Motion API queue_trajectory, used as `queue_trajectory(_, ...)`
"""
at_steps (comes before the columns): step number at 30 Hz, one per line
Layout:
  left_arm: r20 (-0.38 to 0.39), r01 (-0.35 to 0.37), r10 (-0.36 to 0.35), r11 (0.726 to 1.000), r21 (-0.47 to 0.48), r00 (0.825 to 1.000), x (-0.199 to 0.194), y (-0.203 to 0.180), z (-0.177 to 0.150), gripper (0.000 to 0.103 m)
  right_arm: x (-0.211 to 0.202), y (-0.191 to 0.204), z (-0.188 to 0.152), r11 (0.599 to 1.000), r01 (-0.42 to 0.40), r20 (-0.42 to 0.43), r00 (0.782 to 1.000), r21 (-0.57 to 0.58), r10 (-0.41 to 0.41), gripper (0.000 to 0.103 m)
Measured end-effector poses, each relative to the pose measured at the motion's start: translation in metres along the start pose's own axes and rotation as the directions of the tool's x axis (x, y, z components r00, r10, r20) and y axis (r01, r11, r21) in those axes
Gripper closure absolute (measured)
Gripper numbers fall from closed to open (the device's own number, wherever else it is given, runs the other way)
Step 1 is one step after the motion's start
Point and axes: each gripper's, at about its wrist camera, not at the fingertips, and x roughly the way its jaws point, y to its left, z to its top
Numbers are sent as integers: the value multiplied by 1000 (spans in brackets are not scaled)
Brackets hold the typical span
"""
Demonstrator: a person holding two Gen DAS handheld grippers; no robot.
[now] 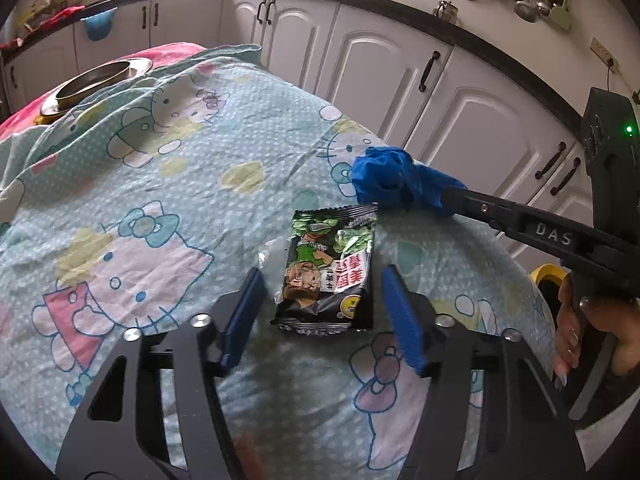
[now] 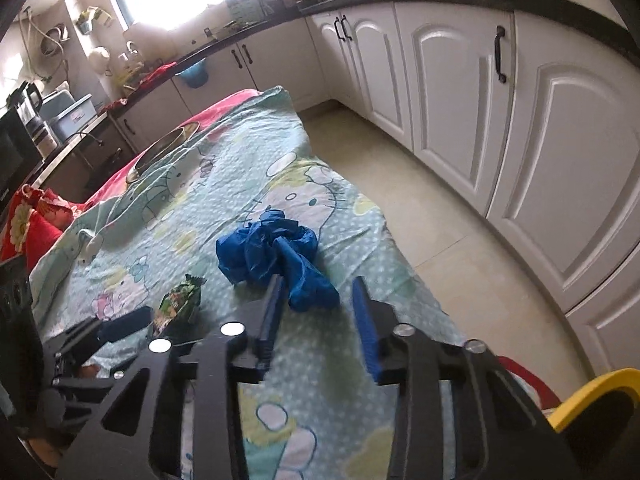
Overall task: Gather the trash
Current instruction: 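Grasp the green snack packet with the left tool while the right tool grasps the blue cloth, then carry the snack packet and blue cloth over the bin and open both tools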
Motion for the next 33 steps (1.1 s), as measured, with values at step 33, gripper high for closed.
queue_trajectory(33,61,91,-100,987,131,993,-69,-80,-35,80,-155,-11,-112,997,79,143,987,5,-79,99)
